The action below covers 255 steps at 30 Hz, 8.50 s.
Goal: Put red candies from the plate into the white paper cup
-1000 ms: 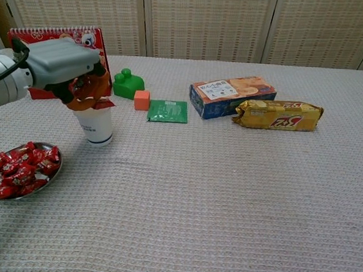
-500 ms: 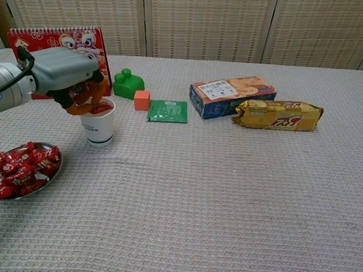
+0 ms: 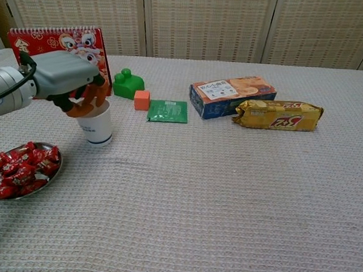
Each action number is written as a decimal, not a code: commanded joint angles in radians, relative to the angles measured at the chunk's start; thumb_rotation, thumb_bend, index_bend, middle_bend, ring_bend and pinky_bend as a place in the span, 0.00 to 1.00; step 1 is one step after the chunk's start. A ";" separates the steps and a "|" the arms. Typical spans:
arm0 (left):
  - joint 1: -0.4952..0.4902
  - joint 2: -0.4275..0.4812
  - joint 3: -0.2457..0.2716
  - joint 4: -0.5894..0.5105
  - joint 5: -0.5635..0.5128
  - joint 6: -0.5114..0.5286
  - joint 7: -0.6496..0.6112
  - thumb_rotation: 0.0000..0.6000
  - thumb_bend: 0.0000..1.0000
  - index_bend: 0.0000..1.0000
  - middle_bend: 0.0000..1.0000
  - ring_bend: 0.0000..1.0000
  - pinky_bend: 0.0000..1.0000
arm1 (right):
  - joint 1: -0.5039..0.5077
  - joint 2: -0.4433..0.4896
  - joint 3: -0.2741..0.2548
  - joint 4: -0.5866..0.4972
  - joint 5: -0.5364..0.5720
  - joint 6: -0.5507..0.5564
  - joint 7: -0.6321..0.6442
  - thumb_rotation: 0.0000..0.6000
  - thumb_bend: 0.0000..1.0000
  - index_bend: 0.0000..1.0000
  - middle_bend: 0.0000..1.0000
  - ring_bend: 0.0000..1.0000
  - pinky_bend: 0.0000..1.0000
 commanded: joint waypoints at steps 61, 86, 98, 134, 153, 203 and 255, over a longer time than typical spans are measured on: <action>0.329 0.086 0.255 -0.055 0.221 0.106 -0.156 1.00 0.35 0.22 0.21 0.27 0.88 | -0.009 0.002 -0.024 -0.010 -0.051 0.021 -0.006 1.00 0.06 0.00 0.00 0.00 0.00; 0.341 0.050 0.218 0.014 0.297 0.125 -0.226 1.00 0.40 0.57 0.53 0.53 1.00 | -0.010 0.008 -0.022 -0.016 -0.043 0.019 -0.007 1.00 0.06 0.00 0.00 0.00 0.00; 0.341 0.058 0.196 0.000 0.318 0.144 -0.262 1.00 0.53 0.64 0.63 0.58 1.00 | -0.009 0.009 -0.021 -0.017 -0.040 0.017 -0.007 1.00 0.06 0.00 0.00 0.00 0.00; 0.032 0.056 -0.081 -0.131 -0.019 -0.017 -0.086 1.00 0.57 0.66 0.63 0.60 1.00 | -0.005 0.012 -0.005 -0.012 -0.010 0.010 0.005 1.00 0.06 0.00 0.00 0.00 0.00; -0.002 0.009 -0.041 -0.008 -0.049 -0.039 -0.137 1.00 0.53 0.52 0.54 0.53 0.97 | -0.006 0.014 -0.004 -0.014 -0.009 0.011 0.007 1.00 0.06 0.00 0.00 0.00 0.00; 0.075 0.095 0.093 -0.145 0.230 0.109 -0.272 1.00 0.38 0.17 0.22 0.45 0.95 | -0.010 0.013 -0.010 -0.019 -0.024 0.017 0.001 1.00 0.06 0.00 0.00 0.00 0.00; 0.275 -0.057 0.243 -0.012 0.433 0.135 -0.224 1.00 0.38 0.23 0.27 0.68 1.00 | -0.009 0.025 -0.025 -0.023 -0.050 0.016 0.016 1.00 0.06 0.00 0.00 0.00 0.00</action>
